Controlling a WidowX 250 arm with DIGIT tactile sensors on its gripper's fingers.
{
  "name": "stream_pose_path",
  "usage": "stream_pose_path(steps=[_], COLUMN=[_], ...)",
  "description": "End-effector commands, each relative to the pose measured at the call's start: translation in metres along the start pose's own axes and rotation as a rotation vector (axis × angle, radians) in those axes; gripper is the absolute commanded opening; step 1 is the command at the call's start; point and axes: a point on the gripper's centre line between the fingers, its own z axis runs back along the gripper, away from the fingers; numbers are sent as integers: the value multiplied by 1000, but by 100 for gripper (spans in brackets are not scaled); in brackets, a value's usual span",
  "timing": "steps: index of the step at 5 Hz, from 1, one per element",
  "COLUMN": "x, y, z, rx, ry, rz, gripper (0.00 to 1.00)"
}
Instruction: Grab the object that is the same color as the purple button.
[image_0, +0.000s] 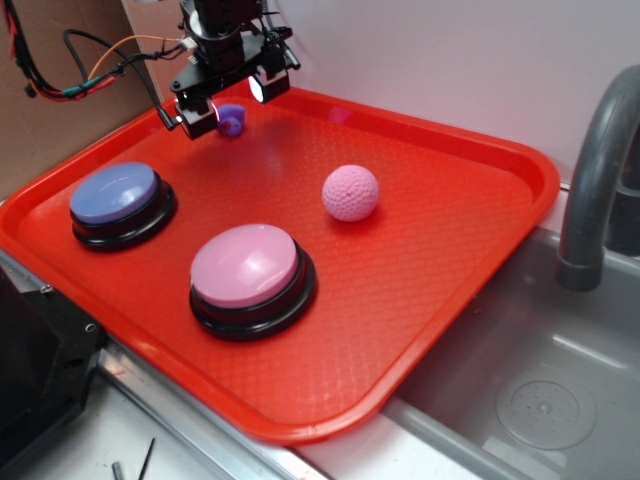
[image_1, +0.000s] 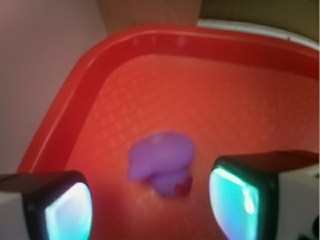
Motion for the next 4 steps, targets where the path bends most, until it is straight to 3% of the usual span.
stream_pose_path(steps=[1,2,3,4], x=[29,29,28,28], y=[7,7,8,8], z=[-15,-23,-24,-21], rx=[65,75,61,57], ry=[-26,-28,-32,-33], rz=[70,74,65,80], gripper=[100,100,0,0])
